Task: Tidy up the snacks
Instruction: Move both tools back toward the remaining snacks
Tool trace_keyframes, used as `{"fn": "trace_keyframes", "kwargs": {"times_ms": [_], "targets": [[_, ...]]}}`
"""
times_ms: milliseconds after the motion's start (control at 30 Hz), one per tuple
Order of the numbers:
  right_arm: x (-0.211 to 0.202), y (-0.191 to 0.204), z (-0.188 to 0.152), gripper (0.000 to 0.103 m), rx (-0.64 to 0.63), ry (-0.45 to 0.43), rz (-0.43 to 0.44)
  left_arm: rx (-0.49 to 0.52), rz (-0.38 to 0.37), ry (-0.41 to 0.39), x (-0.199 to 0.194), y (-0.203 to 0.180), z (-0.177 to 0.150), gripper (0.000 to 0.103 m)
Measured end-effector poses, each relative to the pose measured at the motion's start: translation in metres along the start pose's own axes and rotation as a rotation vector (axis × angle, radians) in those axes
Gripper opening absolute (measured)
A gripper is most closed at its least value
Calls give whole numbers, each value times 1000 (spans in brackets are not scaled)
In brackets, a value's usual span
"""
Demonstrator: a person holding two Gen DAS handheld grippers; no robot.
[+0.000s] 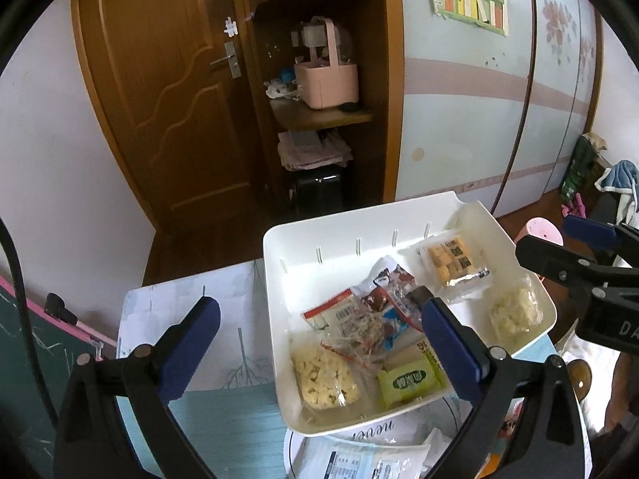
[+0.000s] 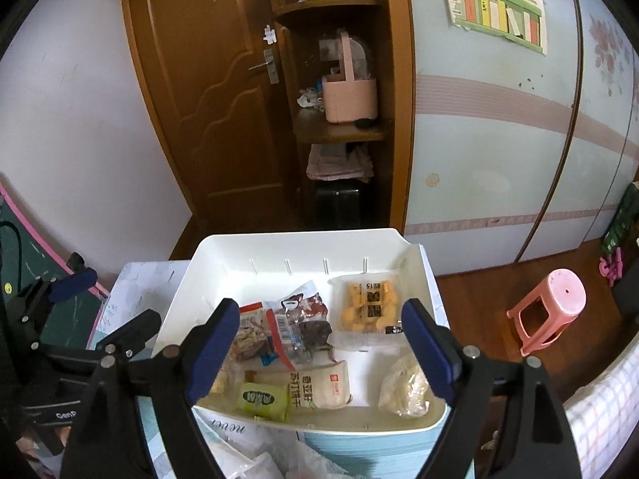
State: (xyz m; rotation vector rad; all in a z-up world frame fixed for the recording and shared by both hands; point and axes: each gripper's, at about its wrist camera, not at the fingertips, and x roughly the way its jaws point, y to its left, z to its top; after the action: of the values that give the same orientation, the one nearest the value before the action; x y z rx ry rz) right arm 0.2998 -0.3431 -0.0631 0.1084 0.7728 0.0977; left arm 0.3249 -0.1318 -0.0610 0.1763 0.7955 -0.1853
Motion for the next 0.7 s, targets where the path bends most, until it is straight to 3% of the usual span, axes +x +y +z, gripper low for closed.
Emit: {"fn": "trace_keyframes", "kwargs": {"times_ms": [300, 700], "targets": [[-16, 1, -12, 84, -3, 30, -2, 13, 1, 18, -26, 0, -19, 101], [-79, -1, -39, 84, 20, 43, -26, 37, 7, -20, -111, 11, -52, 101]]}}
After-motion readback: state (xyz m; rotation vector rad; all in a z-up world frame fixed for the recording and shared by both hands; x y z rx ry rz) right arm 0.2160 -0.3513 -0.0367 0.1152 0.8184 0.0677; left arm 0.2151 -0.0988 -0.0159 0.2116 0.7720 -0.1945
